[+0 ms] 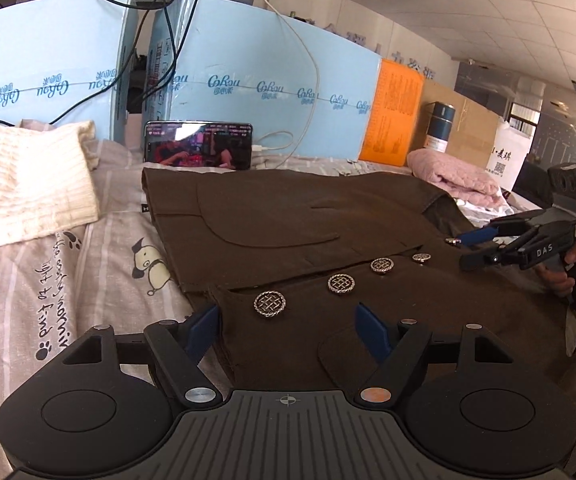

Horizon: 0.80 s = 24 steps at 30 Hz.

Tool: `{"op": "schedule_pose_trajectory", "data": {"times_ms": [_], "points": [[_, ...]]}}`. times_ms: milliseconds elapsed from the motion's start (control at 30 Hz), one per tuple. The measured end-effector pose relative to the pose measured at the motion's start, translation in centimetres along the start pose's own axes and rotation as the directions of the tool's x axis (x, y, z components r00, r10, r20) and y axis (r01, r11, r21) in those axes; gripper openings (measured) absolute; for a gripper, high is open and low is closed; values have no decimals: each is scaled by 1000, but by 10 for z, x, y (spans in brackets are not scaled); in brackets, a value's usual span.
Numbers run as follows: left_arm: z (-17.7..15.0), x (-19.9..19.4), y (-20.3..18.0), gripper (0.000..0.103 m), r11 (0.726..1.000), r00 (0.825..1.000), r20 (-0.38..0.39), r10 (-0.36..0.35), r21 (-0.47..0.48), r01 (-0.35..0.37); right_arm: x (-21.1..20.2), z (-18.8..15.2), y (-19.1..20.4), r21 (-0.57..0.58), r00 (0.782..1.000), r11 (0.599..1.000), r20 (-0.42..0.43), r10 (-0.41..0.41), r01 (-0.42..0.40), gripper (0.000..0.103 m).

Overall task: Fold clothes
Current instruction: 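Lay the jacket flat on the sheet and open both grippers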

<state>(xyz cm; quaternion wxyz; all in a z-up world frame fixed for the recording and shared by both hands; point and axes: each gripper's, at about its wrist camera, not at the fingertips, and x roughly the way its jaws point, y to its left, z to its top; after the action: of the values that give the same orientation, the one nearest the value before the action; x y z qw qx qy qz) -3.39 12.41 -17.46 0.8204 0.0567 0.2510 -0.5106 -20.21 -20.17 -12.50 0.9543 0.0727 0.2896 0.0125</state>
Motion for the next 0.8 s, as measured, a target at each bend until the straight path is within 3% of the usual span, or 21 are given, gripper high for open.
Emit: {"op": "schedule_pose_trajectory", "data": {"times_ms": [100, 133, 233, 300, 400, 567, 667, 733, 767, 800], "points": [[1, 4, -1, 71, 1000, 1000, -18, 14, 10, -13, 7, -13, 10, -15, 999, 1000, -45, 3, -4, 79], [1, 9, 0, 48, 999, 998, -42, 36, 10, -36, 9, -18, 13, -20, 998, 1000, -59, 4, -5, 75], [1, 17, 1, 2, 993, 992, -48, 115, 47, -112, 7, -20, 15, -35, 998, 999, -56, -12, 10, 63], [2, 15, -5, 2, 987, 989, -6, 146, 71, -146, 6, -22, 15, -57, 998, 998, -51, -41, 38, 58], [10, 13, -15, 2, 970, 981, 39, 191, 147, -195, 4, -25, 17, -90, 996, 993, -41, -85, 81, 59], [8, 28, -18, 7, 945, 968, -30, 248, 230, -234, 1, -30, 19, -143, 988, 978, -22, -156, 151, 70], [5, 30, -19, 19, 931, 959, -32, 283, 250, -267, -1, -33, 20, -174, 980, 966, -9, -198, 193, 77], [6, 22, -18, 42, 919, 946, 0, 325, 235, -316, -3, -35, 21, -194, 974, 956, 0, -225, 221, 80], [7, 15, -19, 48, 915, 942, 22, 335, 232, -331, -3, -36, 21, -195, 973, 954, 5, -231, 227, 82], [6, 6, -25, 62, 915, 946, 46, 322, 240, -323, -6, -36, 20, -185, 973, 956, 16, -230, 229, 82]]}}
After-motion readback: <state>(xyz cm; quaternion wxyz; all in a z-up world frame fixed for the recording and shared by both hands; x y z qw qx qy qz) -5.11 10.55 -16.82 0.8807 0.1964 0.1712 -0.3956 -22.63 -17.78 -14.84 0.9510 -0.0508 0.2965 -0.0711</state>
